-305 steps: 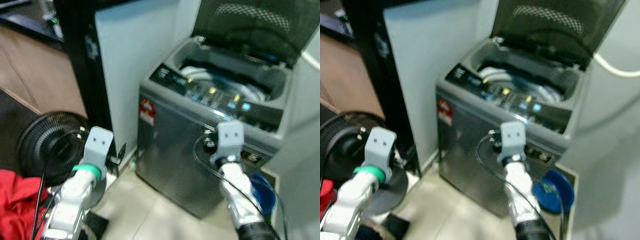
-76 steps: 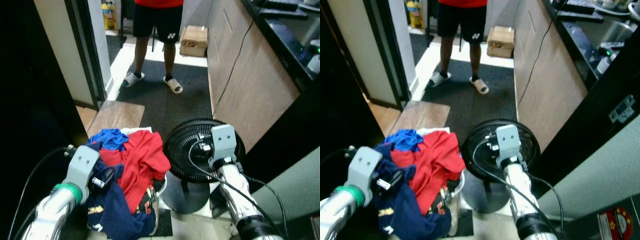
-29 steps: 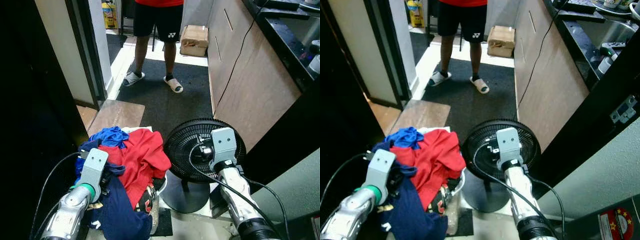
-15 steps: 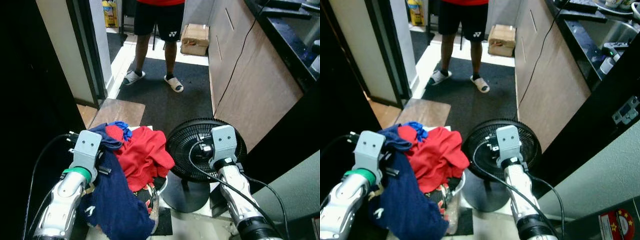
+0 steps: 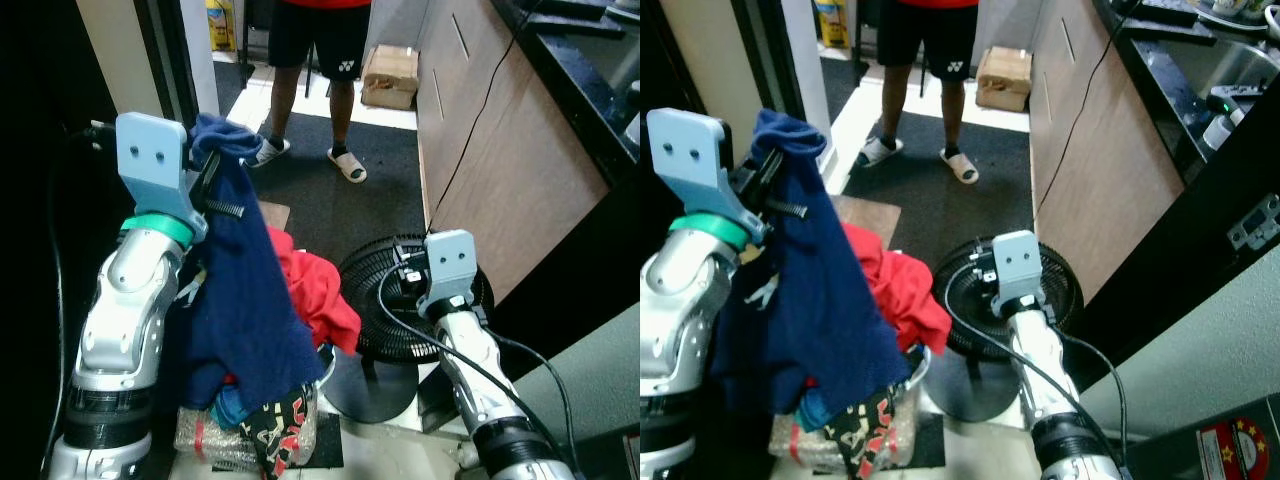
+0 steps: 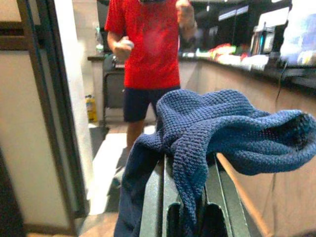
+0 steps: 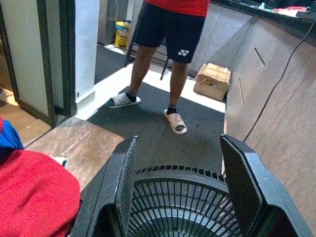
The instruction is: Clothes washing
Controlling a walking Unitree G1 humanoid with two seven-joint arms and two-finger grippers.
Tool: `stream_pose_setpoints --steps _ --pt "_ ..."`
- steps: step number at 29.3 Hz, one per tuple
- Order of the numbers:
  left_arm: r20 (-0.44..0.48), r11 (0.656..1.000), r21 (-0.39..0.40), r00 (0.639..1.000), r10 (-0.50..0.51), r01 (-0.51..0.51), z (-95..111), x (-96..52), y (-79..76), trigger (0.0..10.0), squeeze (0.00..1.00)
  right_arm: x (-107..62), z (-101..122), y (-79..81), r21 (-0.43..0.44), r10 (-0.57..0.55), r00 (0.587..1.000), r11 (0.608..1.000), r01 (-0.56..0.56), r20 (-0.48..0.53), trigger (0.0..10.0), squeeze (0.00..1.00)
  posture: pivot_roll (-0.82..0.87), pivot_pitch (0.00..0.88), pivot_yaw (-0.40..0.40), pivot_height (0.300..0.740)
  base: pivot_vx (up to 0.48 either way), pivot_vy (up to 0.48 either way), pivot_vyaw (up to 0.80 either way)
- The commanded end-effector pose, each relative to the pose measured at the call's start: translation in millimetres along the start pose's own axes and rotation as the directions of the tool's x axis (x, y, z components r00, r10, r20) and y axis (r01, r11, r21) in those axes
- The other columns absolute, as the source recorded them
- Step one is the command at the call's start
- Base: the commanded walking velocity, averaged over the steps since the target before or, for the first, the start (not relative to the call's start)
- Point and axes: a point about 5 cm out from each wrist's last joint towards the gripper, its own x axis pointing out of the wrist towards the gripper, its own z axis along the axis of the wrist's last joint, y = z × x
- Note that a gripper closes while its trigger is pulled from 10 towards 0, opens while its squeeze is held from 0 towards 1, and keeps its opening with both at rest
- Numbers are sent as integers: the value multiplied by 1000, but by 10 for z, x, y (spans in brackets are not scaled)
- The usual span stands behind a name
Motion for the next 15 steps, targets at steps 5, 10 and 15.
stream_pose_setpoints --steps 5,10,15 --pt "127 998 -61 991 -27 35 376 112 -127 10000 0 -1 0 -33 8 -10 1000 1000 10 -6 10000 0 40 99 -22 740 0 0 0" --pt "303 997 -32 951 -64 77 937 407 -181 10000 0 43 80 -9 17 -5 1000 1000 5 18 10000 0 39 92 -33 740 0 0 0" --pt "431 996 22 899 -83 81 1407 534 -96 10000 0 68 114 -26 18 -6 1000 1000 6 30 10000 0 44 85 -37 740 0 0 0"
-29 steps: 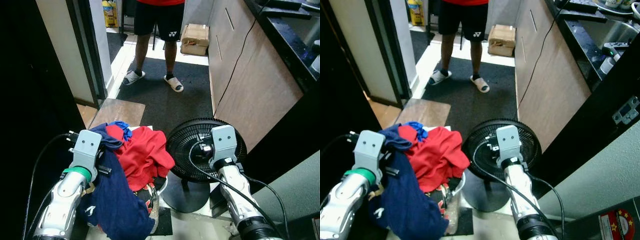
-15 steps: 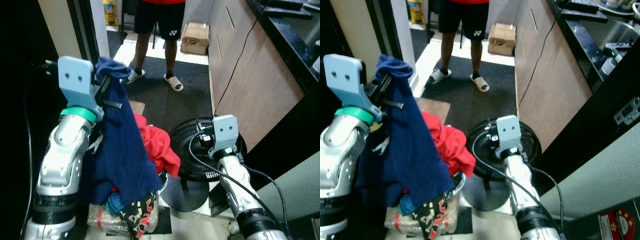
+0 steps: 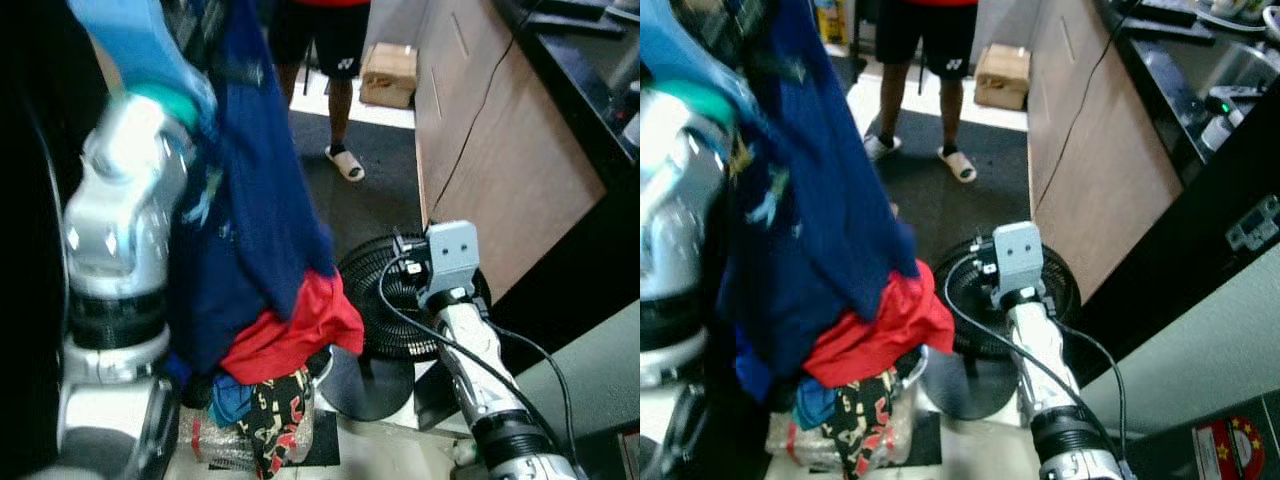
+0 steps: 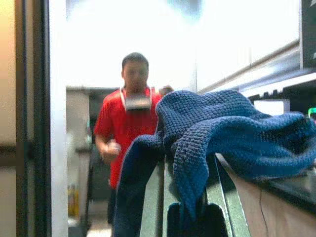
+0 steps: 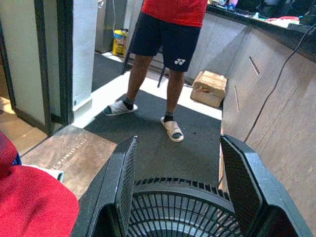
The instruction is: Clothes washing
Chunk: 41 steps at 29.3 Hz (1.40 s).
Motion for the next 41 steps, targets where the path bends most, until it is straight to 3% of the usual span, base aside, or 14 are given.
stream_pose_setpoints --steps 1,2,3,7,11,13,14,15,18,25,33,35,37,41 --pt "120 1000 12 993 -1 0 292 141 70 10000 0 12 3 -24 9 -6 1000 1000 6 -4 10000 0 52 79 -38 740 0 0 0" --pt "120 1000 12 993 -1 0 292 141 70 10000 0 12 3 -24 9 -6 1000 1000 6 -4 10000 0 52 79 -38 740 0 0 0" --pt "211 1000 7 977 23 -25 572 282 171 10000 0 26 8 -22 10 -7 1000 1000 7 -1 10000 0 54 75 -36 740 0 0 0" --pt "232 999 -6 972 38 -38 662 335 229 10000 0 29 12 -9 12 -7 1000 1000 7 2 10000 0 56 70 -31 740 0 0 0" --pt "126 1000 -4 992 16 -15 398 283 183 10000 0 22 19 0 15 -8 1000 1000 8 5 10000 0 50 68 -27 740 0 0 0" --pt "-103 1000 9 995 10 -9 -253 -28 51 10000 0 12 76 -41 11 -22 999 1000 22 25 10000 0 35 66 -24 740 0 0 0" --pt "-159 1000 19 987 4 -1 -415 -155 6 10000 0 12 107 -61 9 -27 999 1000 27 37 10000 0 35 66 -24 740 0 0 0" --pt "-209 1000 31 978 4 3 -548 -302 -27 10000 0 12 158 -96 2 -35 998 999 35 55 10000 0 31 65 -25 740 0 0 0" --pt "-259 1000 22 966 12 -6 -668 -448 -42 10000 0 16 244 -162 -10 -48 995 999 49 86 10000 0 31 64 -28 740 0 0 0" --pt "-286 999 23 957 49 -44 -677 -599 17 10000 0 69 515 -351 -36 -95 980 994 103 177 10000 0 48 57 -43 740 0 0 0" --pt "-236 992 -26 965 110 -120 -526 -635 31 10000 0 182 1101 -580 -42 -143 930 985 167 340 10000 0 52 55 -43 740 0 0 0" --pt "-229 994 -13 968 98 -104 -506 -641 23 10000 0 169 1233 -626 -50 -152 913 982 185 380 10000 0 52 54 -42 740 0 0 0" --pt "-255 998 51 966 49 -37 -556 -725 -26 10000 0 143 1628 -741 -69 -163 854 972 226 495 10000 0 36 55 -38 740 0 0 0" --pt "-285 998 64 958 24 -7 -619 -790 -73 10000 0 121 1852 -791 -97 -142 820 967 233 554 10000 0 22 52 -33 740 0 0 0"
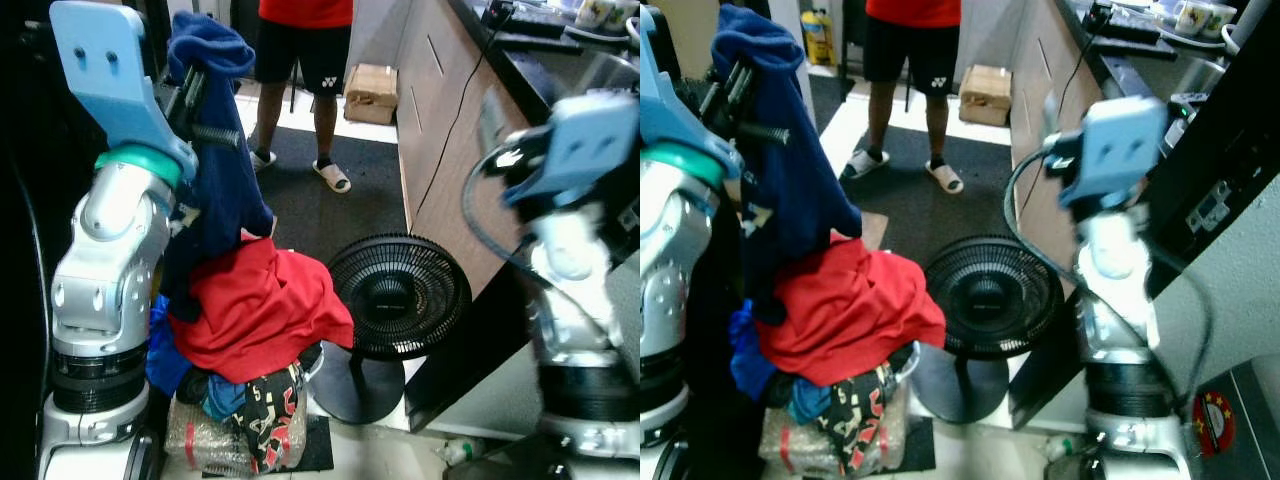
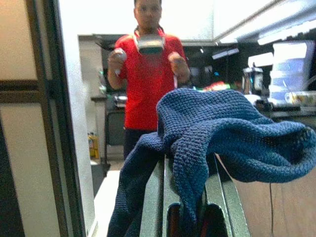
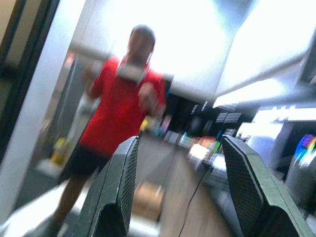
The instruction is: Clothes washing
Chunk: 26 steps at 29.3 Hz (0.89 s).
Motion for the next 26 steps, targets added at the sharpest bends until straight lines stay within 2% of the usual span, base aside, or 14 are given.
stream_pose_setpoints --steps 1,2,5,14,16,19,25,26 --pt "18 999 20 999 -33 33 27 -24 -67 10000 0 8 42 -40 -11 3 1000 1000 -3 7 10000 0 22 52 -33 740 0 0 0" --pt "18 999 20 999 -33 33 27 -24 -67 10000 0 8 42 -40 -11 3 1000 1000 -3 7 10000 0 22 52 -33 740 0 0 0" --pt "5 998 1 998 -59 59 -61 -11 -192 10000 0 23 69 -38 -7 41 999 999 -41 -2 10000 0 13 48 -30 740 0 0 0" --pt "-1 998 -24 998 -62 62 -92 17 -240 10000 0 -64 -3 10 50 22 997 999 -18 -74 10000 0 6 39 -16 740 0 0 0" --pt "-14 998 -19 998 -64 64 -136 3 -225 10000 0 -90 -58 -13 112 -13 993 993 27 -121 10000 0 6 39 -16 740 0 0 -438" --pt "-30 998 -15 998 -54 53 -180 -15 -203 10000 0 -119 -144 -56 152 -29 984 987 56 -175 10000 0 8 41 -23 740 0 0 -679" --pt "-44 999 -7 998 -40 40 -227 -31 -192 10000 0 -220 -284 -47 167 -12 970 985 53 -242 10000 0 8 41 -23 740 0 0 -800" --pt "-51 999 -4 998 -36 36 -250 -26 -177 10000 0 -278 -338 -27 170 -4 963 984 52 -269 10000 0 14 39 -19 740 0 0 -800"
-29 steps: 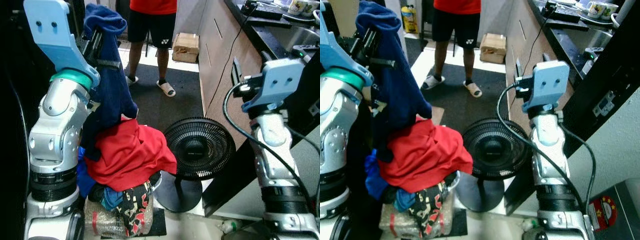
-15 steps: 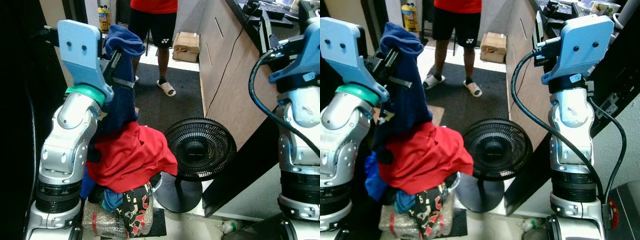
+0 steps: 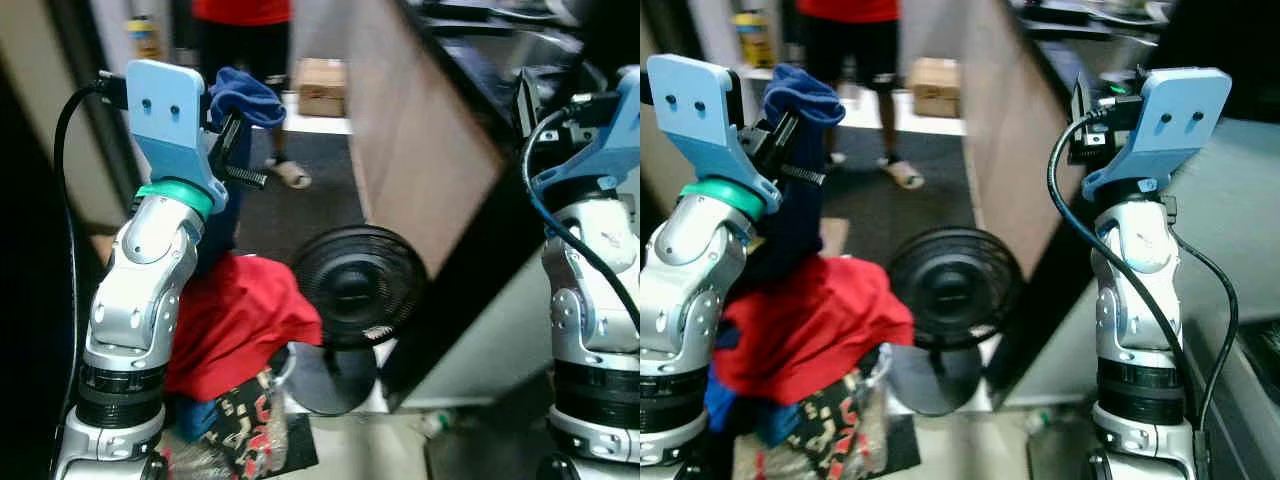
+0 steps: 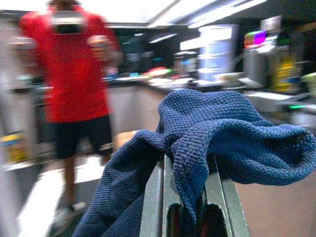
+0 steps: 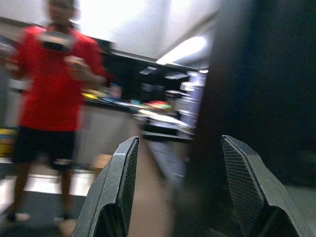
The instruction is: Clothes washing
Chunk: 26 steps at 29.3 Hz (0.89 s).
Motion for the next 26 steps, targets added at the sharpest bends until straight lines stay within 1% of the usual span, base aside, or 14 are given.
stream_pose_setpoints --steps 1,3,8,26 --pt "10 1000 1 1000 -7 7 -14 3 -20 10000 0 -55 -91 -15 18 -6 999 1000 6 -43 10000 0 14 39 -19 740 0 0 -800" --pt "6 1000 3 1000 -6 6 -28 13 -11 10000 0 -77 -113 -16 24 -8 998 1000 10 -58 10000 0 14 39 -19 740 0 0 -800" --pt "4 1000 5 1000 -9 9 -40 24 -12 10000 0 -75 -103 -9 40 -12 998 999 15 -60 10000 0 12 37 -13 740 0 0 -800" --pt "-7 1000 5 1000 0 0 -84 15 22 10000 0 -74 -137 121 75 22 997 997 -17 -70 10000 0 24 30 -18 740 0 0 -800"
